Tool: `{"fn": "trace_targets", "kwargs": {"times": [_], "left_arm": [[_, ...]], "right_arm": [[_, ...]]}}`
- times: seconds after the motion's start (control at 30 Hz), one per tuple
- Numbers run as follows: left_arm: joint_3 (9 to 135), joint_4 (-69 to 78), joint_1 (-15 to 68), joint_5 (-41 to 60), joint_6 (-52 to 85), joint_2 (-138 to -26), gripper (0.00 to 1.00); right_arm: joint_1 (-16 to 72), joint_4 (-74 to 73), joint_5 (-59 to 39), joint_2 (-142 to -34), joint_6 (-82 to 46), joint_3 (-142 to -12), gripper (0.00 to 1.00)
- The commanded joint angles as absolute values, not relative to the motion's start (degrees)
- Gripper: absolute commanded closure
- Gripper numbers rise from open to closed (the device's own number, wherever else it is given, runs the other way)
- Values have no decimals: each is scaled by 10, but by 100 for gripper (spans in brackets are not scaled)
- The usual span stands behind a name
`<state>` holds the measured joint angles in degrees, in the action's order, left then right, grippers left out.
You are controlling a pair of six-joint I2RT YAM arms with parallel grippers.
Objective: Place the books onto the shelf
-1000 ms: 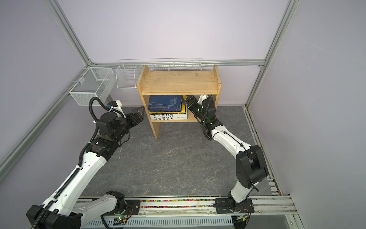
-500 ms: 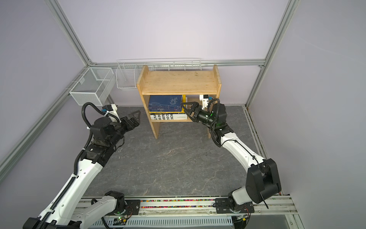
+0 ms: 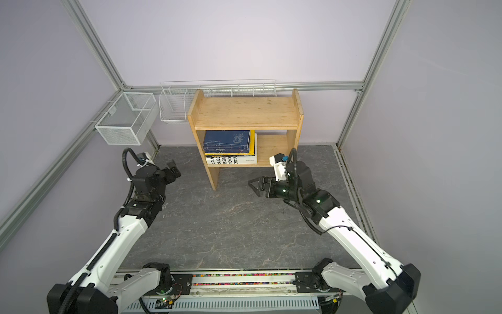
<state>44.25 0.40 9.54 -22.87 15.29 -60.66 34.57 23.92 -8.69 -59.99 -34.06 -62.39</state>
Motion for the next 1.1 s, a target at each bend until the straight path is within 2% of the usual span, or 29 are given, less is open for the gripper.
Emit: {"fn": "trace_targets", "kwargs": {"times": [0.0, 0.07, 0.13, 0.37, 0.5, 0.57, 0.67, 0.73, 0.8, 0.93, 1.07], "left_arm": [[368, 121, 92, -315, 54, -626, 1], [313, 204, 91, -315, 37, -641, 1], [274, 274, 91, -297, 28, -659, 1], [237, 412, 90, -276, 9, -783, 1], [197, 558, 86, -294, 10, -859, 1], [182, 643, 83, -285, -4, -908, 1], [199, 557, 61, -246, 29, -882, 1], [206, 551, 27, -190, 46, -888, 1], [203, 552, 24, -183, 47, -884, 1], [204, 554, 24, -185, 47, -886, 1], [203, 559, 25, -193, 43, -888, 1]], "right_arm": [[342, 366, 282, -520, -250, -590, 12], [337, 368, 401, -484, -229, -560, 12], [330, 369, 453, -464, -212, -543, 12], [308, 360, 528, -431, -202, -507, 11], [285, 327, 542, -402, -189, -459, 11], [270, 270, 528, -381, -156, -423, 12], [250, 172, 485, -362, -84, -362, 12], [234, 120, 500, -367, -73, -328, 11], [203, 66, 485, -379, -68, -303, 11], [96, -35, 350, -443, -71, -266, 11], [30, -221, 263, -557, -41, -215, 11]]}}
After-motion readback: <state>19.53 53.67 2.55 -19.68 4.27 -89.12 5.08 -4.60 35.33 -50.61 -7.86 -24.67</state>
